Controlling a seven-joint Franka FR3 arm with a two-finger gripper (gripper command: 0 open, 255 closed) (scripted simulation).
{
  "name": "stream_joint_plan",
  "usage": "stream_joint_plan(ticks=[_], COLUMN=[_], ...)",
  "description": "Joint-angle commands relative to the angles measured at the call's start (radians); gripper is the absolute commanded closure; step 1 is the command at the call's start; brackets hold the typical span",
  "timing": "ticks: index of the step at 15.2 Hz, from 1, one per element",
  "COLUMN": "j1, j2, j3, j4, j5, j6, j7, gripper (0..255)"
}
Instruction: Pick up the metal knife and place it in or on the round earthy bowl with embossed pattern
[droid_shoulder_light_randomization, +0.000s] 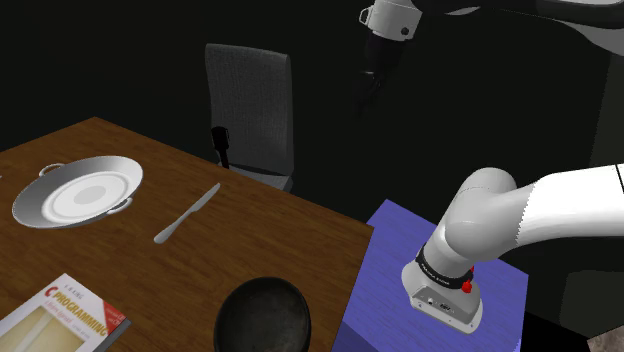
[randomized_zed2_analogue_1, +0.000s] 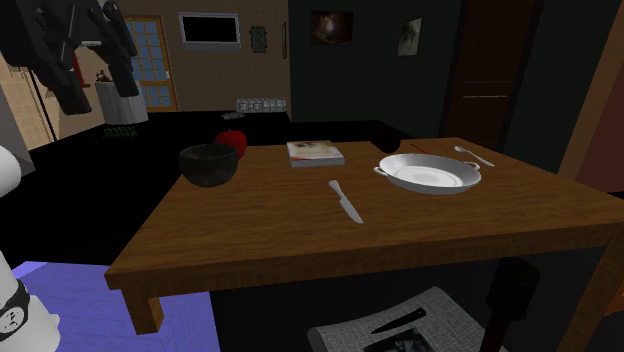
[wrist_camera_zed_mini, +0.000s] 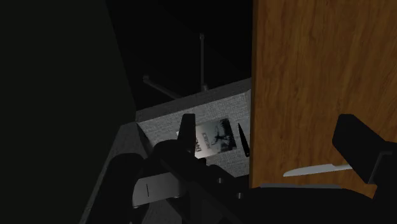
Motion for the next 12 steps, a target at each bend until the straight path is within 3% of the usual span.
stream_joint_plan(ticks=[1, 12], j1=[0.000, -0.043], j2=[0.000, 0.105], j3=[0.000, 0.296], j4=[0.000, -0.083], j5=[0.000, 0.223], j6=[0.000, 0.194], j7=[0.000, 0.554], gripper=[0, 0])
